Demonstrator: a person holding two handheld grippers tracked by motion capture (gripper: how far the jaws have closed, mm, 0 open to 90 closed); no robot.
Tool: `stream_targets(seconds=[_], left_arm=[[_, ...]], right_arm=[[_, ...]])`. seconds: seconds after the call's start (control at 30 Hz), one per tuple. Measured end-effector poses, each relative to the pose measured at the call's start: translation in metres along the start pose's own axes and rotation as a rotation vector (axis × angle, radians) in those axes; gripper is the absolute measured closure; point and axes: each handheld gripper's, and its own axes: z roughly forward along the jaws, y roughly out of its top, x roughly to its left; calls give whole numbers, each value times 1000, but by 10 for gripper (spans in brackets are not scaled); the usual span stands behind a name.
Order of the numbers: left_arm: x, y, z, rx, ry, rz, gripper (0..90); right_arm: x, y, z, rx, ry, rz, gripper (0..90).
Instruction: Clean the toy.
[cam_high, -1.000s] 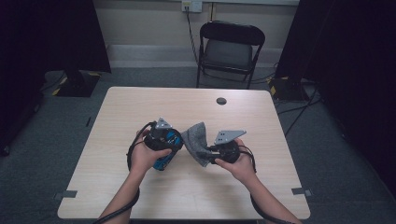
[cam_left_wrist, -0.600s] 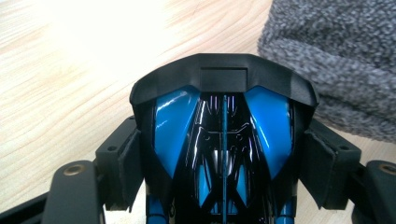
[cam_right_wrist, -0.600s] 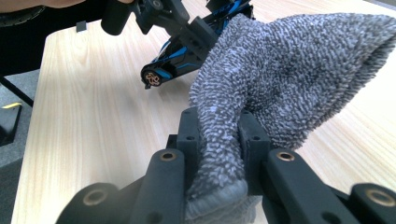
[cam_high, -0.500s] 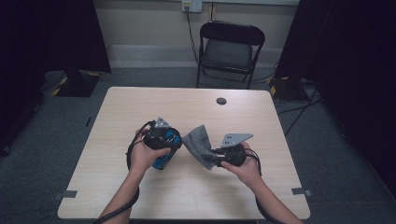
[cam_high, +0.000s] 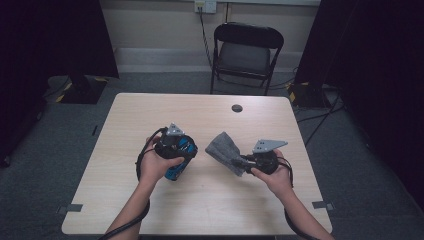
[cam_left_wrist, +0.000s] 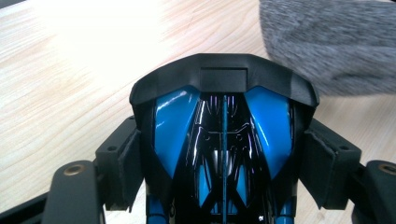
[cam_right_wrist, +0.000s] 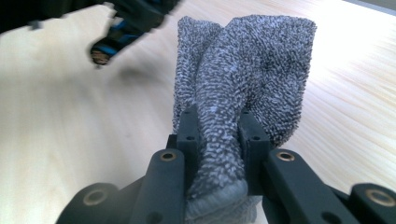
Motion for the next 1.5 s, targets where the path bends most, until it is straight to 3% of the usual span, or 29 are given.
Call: stream_targets(seconds=[0.2, 0.33, 0.63, 1.13, 1.23, 1.5], left_arm=[[-5, 2, -1, 1, -16, 4, 256], [-9, 8, -3, -4, -26, 17, 256], [-17, 22, 1, -6, -40, 30, 256], [-22, 29, 7, 1, -48, 34, 256], [-22, 30, 7, 5, -45, 32, 256], [-21, 32, 11, 11, -37, 29, 256]], right_arm=[[-11, 1, 2, 11, -76, 33, 750], [-13, 9, 6, -7, -92, 48, 750], [-5, 28, 19, -30, -80, 40, 750], [1, 36, 31, -23, -79, 53, 751], [3, 37, 35, -36, -50, 60, 751], [11, 39, 39, -25, -24, 35, 752]])
